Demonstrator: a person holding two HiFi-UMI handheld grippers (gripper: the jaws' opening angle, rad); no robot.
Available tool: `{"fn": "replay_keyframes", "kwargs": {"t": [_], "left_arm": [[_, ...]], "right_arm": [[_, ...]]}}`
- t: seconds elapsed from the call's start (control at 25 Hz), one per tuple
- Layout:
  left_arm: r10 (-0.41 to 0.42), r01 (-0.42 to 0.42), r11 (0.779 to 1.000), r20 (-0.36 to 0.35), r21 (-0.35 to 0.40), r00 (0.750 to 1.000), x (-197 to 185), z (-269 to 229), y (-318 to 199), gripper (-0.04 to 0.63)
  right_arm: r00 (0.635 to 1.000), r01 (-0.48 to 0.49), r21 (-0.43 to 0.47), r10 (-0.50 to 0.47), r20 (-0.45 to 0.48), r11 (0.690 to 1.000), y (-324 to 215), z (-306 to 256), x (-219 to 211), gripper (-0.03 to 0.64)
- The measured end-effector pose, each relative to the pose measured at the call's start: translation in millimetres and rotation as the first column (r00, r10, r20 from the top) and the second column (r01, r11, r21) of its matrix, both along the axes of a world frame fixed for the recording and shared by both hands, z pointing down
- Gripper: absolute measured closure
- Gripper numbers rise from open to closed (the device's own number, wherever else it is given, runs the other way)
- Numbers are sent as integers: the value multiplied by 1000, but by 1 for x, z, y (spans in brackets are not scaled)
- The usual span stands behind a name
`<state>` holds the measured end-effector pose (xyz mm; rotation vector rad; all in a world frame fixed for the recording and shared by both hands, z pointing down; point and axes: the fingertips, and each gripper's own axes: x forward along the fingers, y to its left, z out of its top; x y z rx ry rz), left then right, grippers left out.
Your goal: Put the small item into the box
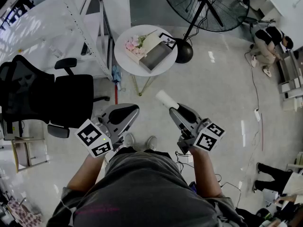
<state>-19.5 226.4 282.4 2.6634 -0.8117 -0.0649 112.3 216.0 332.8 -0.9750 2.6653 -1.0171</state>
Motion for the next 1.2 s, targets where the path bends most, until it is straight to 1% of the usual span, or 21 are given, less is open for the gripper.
{"fn": "replay_keyframes", "kwargs": {"t": [0.28,0.6,0.84,1.0,1.2], "left_arm": [[-4,4,1000,2,-5,1000,10,5,-1,571],[-20,20,1000,7,-16,1000,34,9,4,571],[-39,40,999,19,-33,999,44,23,14,571],[-57,58,998,34,-34,998,59,21,20,571],[-65,68,997,48,-44,997,66,26,22,572]], "right_arm": [[1000,-8,-7,8,-4,1000,-3,6,10,492],[1000,12,-24,-12,-2,1000,0,12,35,494],[999,32,-37,-32,9,999,7,25,46,494],[999,46,-39,-45,26,998,11,24,64,494],[999,42,-49,-40,35,998,10,31,75,493]]}}
